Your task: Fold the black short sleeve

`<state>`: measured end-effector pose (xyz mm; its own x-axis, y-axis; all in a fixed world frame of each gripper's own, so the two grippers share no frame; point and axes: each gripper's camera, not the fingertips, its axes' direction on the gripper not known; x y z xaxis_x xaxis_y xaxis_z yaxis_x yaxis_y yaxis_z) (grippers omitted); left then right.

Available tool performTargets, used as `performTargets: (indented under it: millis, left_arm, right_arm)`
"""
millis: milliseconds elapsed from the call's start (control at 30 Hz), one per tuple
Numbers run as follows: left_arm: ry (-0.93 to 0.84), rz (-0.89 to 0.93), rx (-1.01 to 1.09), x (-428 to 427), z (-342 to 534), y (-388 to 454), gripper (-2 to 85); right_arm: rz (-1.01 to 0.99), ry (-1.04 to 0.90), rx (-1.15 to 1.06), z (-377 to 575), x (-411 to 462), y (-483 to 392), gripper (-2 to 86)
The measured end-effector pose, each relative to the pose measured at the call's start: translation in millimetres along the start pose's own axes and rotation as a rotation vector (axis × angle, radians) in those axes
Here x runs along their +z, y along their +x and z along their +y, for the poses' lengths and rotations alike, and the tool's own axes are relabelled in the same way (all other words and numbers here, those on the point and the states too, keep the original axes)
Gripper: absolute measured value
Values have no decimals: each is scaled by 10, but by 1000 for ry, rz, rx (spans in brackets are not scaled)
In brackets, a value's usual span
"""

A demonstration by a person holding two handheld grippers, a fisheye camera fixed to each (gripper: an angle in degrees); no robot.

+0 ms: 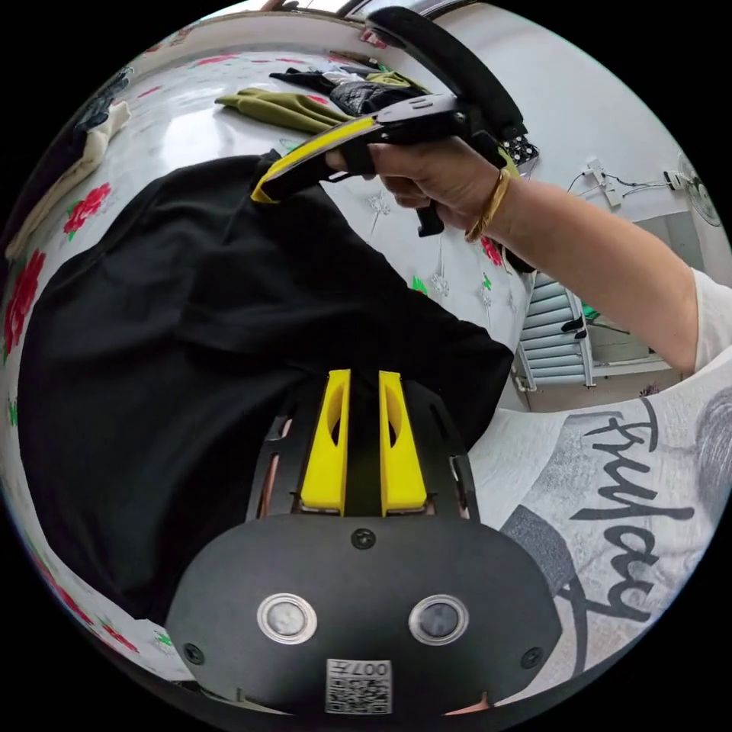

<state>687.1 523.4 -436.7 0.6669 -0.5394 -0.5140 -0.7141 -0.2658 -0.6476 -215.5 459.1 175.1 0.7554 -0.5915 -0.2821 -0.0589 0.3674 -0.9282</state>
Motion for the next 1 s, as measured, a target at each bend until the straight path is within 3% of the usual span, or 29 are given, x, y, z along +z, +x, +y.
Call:
performTargets:
  millis: [67,267,467,633,733,867,967,1000]
  left_arm:
    - [-12,-12,14,-15,-34,32,4]
    - [32,24,56,-405,113,131,-9]
    - [94,23,-2,-809,224,36,-8]
    - [152,-17,-63,-1319,436,-123,-2]
    - [221,-63,-206,-1734,841,-379,13]
    - [406,-240,-658,-2507,1829,-970,31]
    - [515,-280,-1019,-2910,2722,-1405,39]
    - [529,-277,-1053,-2958,2856,-1467,40]
  right_arm:
    - [29,-29,11,1,154,80,4]
    - [45,31,156,150,246,668,-1]
    - [-91,77,233,415,257,1070,7]
    - [-196,219,152,1260,-371,861,25]
    - [-199,155,56,1885,-472,486,32]
    - [-159,-36,47,2509,-85,121,35]
    - [-175,-12,171,2741,38,131,33]
    - [-193,32,200,2715,36,142,33]
